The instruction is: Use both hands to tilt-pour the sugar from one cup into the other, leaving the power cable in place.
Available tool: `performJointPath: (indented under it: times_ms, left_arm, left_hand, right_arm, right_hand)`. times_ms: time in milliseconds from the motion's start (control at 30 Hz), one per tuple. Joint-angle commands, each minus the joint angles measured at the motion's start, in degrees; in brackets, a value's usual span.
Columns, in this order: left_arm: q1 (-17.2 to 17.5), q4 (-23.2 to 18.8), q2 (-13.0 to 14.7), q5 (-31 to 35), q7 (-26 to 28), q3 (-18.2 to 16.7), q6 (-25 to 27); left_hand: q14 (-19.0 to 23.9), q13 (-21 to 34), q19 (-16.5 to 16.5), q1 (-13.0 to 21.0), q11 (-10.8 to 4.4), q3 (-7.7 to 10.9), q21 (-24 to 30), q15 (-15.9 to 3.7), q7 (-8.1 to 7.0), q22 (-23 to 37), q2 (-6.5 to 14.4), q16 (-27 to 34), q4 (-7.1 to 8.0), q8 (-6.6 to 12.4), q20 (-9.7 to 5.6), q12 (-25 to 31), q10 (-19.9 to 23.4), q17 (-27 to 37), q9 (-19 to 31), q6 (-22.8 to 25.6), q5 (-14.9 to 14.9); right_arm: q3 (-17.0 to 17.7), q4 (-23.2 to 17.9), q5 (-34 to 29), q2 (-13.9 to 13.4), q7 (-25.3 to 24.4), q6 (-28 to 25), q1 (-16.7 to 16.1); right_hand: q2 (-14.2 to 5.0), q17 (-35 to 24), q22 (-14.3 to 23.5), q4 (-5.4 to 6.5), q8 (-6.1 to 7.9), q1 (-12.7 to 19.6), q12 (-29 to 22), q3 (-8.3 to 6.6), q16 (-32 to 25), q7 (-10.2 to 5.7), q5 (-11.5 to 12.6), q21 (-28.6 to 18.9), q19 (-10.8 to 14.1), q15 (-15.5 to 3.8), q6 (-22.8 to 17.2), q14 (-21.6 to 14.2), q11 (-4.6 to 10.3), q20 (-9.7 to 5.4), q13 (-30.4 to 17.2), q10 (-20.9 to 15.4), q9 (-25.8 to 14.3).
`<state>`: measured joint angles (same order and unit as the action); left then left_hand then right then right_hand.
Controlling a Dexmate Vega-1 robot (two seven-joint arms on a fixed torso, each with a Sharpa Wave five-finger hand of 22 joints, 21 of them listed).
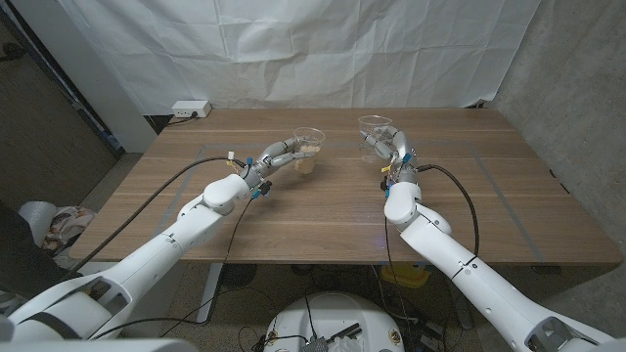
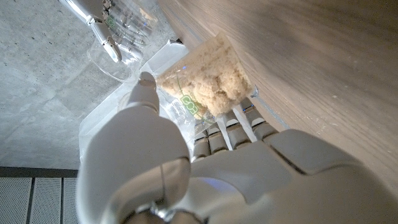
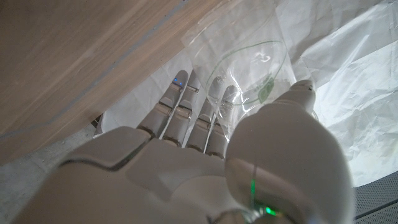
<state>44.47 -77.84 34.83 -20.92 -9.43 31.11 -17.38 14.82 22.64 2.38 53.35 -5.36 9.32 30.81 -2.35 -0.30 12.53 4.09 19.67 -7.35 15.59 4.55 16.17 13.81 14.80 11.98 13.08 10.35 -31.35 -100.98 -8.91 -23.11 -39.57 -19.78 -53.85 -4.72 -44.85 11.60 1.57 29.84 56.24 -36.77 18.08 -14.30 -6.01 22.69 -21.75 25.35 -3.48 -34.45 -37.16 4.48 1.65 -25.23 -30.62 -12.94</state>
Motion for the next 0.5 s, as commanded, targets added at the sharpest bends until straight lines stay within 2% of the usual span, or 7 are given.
performJointPath:
  times_ms: [33,233,500]
  left_arm:
    - [3.7,-4.1,0.9,-0.7,5.8,-1.5,3.1]
    - [4.5,-4.7,1.1,-0.7,6.7,-1.7,3.4]
    - [5.8,-7.6,2.5,0.3,8.8,-1.8,6.5]
  left_hand:
    - [-0.4,0.1,-0.7,-0.2,-0.08,-0.20,0.1,-1.60,-0.15,0.0,0.1,-0.3,0.07,-0.33,0.26,-0.2,-0.2,0.2,0.0,-0.2,-0.1]
    - [-0.3,-0.1,-0.8,-0.8,-0.27,-0.39,0.1,-1.65,-0.18,0.0,0.2,-0.3,0.36,-0.44,0.29,-0.2,-0.3,0.2,0.0,-0.1,-0.2]
    - [-0.8,-0.3,-1.2,-1.4,-0.37,-0.49,0.0,-1.21,-0.28,0.0,0.2,-0.7,0.55,-0.94,0.60,-0.5,-0.9,0.3,-0.1,-0.8,-0.1]
  right_arm:
    - [-1.8,2.6,2.4,0.2,-1.7,1.8,0.0]
    - [-2.2,4.0,3.5,0.4,-1.9,2.8,0.0]
    - [-2.6,4.3,4.1,-0.1,-2.1,3.8,-0.4]
  right_hand:
    - [-0.40,-0.2,0.3,0.12,-0.11,0.2,0.4,-0.14,0.1,0.10,0.3,0.1,-0.1,-6.41,0.4,0.6,-0.06,0.11,0.0,0.3,-0.1]
    - [-0.43,-0.3,0.3,0.22,-0.22,0.1,0.5,-0.10,0.1,0.17,0.4,0.1,-0.1,-6.33,0.5,0.6,-0.10,0.24,-0.1,0.4,-0.2]
    - [-0.44,-0.3,0.3,0.25,-0.40,0.2,0.7,-0.08,0.1,0.27,0.4,0.1,-0.2,-6.32,0.6,0.6,-0.32,0.22,0.0,0.6,-0.2]
